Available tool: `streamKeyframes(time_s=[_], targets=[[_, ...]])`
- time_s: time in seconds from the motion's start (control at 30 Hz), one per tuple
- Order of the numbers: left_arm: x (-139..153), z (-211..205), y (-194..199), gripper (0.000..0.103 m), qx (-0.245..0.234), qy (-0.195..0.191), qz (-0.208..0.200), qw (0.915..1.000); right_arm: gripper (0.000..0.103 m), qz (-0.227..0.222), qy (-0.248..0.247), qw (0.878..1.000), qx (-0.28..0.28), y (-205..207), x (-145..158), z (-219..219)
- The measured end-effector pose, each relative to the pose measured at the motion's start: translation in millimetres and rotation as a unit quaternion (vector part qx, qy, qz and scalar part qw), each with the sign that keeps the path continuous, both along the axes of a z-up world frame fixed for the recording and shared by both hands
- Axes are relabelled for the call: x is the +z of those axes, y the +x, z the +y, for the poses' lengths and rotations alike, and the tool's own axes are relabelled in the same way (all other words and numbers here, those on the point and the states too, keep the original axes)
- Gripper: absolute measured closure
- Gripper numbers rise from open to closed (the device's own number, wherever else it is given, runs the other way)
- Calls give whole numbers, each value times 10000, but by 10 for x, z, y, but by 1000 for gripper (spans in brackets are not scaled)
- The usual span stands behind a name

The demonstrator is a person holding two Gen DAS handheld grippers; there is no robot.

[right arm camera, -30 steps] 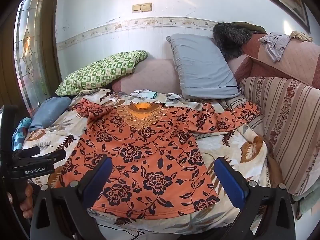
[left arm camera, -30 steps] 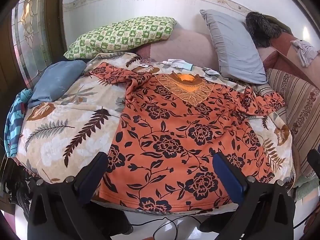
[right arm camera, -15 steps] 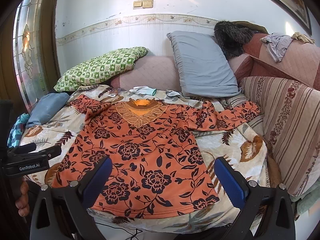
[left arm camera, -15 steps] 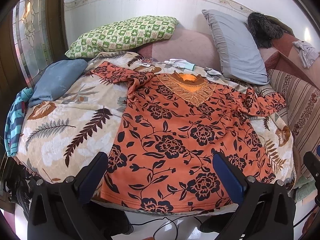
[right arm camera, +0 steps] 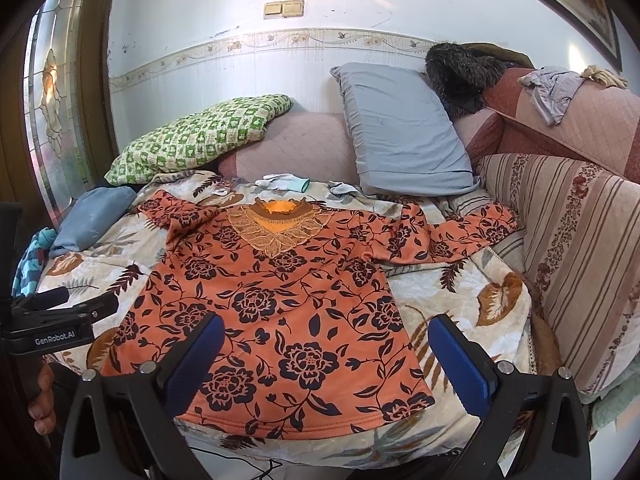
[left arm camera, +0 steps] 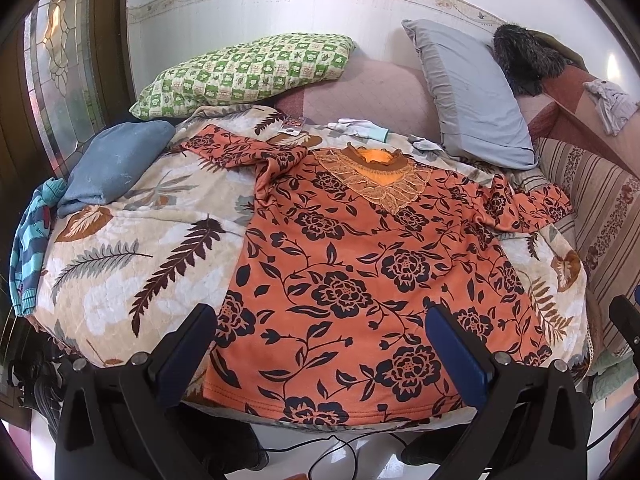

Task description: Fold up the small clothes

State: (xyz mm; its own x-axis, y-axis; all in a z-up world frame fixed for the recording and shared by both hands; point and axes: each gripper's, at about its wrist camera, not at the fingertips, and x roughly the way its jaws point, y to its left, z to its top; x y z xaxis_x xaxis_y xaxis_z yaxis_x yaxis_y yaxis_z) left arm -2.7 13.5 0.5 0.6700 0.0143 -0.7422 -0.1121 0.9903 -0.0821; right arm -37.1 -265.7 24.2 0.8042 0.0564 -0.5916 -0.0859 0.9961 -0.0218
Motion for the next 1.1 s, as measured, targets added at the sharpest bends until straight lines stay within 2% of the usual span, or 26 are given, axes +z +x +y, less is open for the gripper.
streamKeyframes(time_s=[0.3,1.1], targets=[[-13,141,-1,0,99,-67,-10,9999,0,-3,0,10000,-30,35,3,-9],[-2,78,8,0,36,-40,-23,10000,0,-30,-21,10000,-33,31,-18,17]])
